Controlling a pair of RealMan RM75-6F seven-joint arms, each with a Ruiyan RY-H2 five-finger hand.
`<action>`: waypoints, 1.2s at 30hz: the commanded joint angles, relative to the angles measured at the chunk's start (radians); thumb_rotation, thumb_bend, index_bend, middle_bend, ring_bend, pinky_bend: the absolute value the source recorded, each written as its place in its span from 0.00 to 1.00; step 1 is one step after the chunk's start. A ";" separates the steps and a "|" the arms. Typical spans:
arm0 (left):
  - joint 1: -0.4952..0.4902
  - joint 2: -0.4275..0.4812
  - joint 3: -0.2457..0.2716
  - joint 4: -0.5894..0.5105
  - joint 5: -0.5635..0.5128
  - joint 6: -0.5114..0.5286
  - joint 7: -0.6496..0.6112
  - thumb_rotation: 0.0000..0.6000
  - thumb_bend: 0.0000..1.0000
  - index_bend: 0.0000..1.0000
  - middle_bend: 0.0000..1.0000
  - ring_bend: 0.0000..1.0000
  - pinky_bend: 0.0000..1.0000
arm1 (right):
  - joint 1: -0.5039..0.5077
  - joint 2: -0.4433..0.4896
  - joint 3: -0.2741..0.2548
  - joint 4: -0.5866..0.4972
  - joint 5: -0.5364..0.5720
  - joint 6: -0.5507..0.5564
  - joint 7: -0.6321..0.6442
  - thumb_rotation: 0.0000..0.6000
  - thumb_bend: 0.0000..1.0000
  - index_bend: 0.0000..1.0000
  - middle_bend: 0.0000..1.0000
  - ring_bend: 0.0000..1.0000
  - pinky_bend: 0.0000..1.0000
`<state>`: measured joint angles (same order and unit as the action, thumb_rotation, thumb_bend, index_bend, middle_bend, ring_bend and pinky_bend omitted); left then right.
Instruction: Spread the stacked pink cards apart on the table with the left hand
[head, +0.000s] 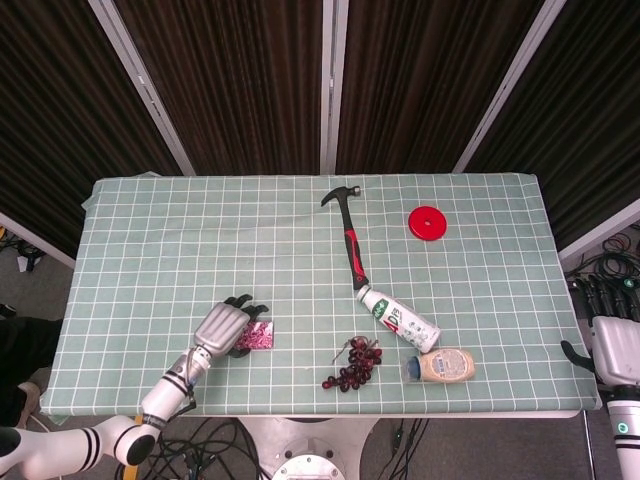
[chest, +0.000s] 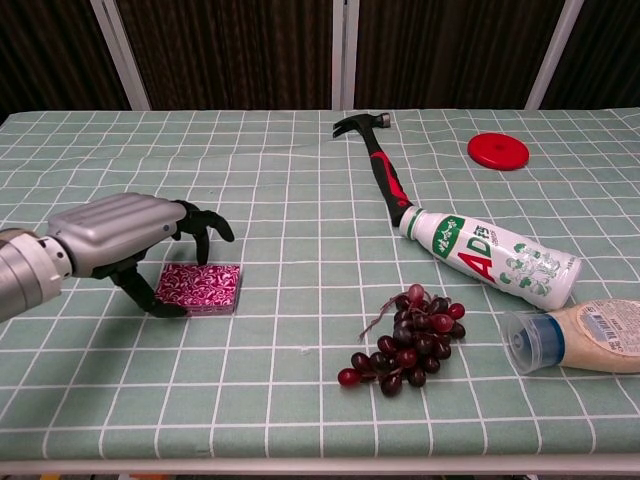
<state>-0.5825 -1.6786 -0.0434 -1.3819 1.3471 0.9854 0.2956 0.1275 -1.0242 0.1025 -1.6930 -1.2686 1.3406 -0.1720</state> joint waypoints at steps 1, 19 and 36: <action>0.001 -0.001 0.002 0.002 0.004 0.003 -0.004 1.00 0.17 0.23 0.40 0.15 0.28 | 0.000 -0.001 0.000 0.001 0.000 -0.001 0.001 1.00 0.15 0.00 0.00 0.00 0.00; 0.007 -0.006 0.009 0.010 0.025 0.027 -0.040 1.00 0.21 0.25 0.43 0.16 0.28 | 0.002 0.001 0.000 0.001 0.003 -0.006 0.003 1.00 0.15 0.00 0.00 0.00 0.00; 0.015 0.003 -0.001 0.023 0.036 0.040 -0.129 1.00 0.21 0.27 0.44 0.16 0.28 | 0.006 -0.002 -0.001 -0.003 0.010 -0.012 -0.009 1.00 0.15 0.00 0.00 0.00 0.00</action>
<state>-0.5669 -1.6768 -0.0431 -1.3590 1.3825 1.0248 0.1682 0.1334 -1.0259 0.1011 -1.6960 -1.2584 1.3289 -0.1811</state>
